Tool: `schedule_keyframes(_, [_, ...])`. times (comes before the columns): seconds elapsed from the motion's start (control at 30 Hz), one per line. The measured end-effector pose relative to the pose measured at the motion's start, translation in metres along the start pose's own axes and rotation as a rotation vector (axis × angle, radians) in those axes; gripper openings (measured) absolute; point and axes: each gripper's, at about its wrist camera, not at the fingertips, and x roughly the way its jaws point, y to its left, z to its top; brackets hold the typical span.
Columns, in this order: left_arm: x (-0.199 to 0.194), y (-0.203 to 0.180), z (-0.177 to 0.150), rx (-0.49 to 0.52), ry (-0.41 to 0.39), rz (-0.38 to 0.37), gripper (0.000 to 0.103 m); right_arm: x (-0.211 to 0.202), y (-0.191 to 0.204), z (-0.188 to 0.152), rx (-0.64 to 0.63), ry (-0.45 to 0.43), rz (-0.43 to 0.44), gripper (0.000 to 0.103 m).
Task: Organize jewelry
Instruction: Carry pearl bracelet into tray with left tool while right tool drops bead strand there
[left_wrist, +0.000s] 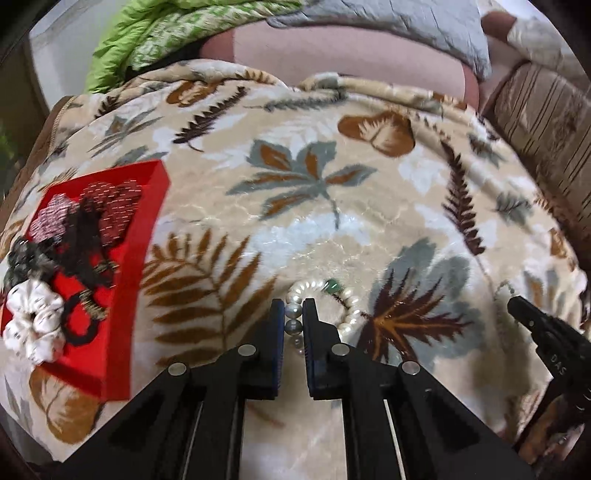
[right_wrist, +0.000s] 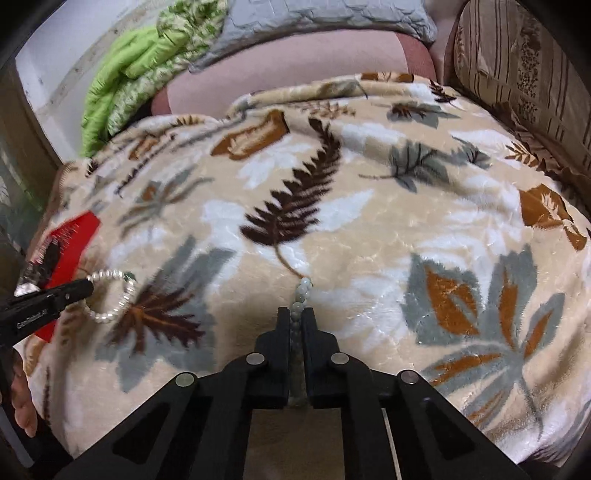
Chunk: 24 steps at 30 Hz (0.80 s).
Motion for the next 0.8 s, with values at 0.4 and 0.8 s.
schedule_keyframes(0.4, [-0.094, 0.046, -0.015, -0.095, -0.141, 0.006, 0.009, -0.065, 0.034, 0.017, -0.004, -0.077, 0.192, 0.007])
schedule_keyframes(0.8, [-0.151, 0.142, -0.011, -0.233, -0.228, 0.051, 0.009, -0.093, 0.113, 0.037, -0.141, -0.073, 0.338, 0.007])
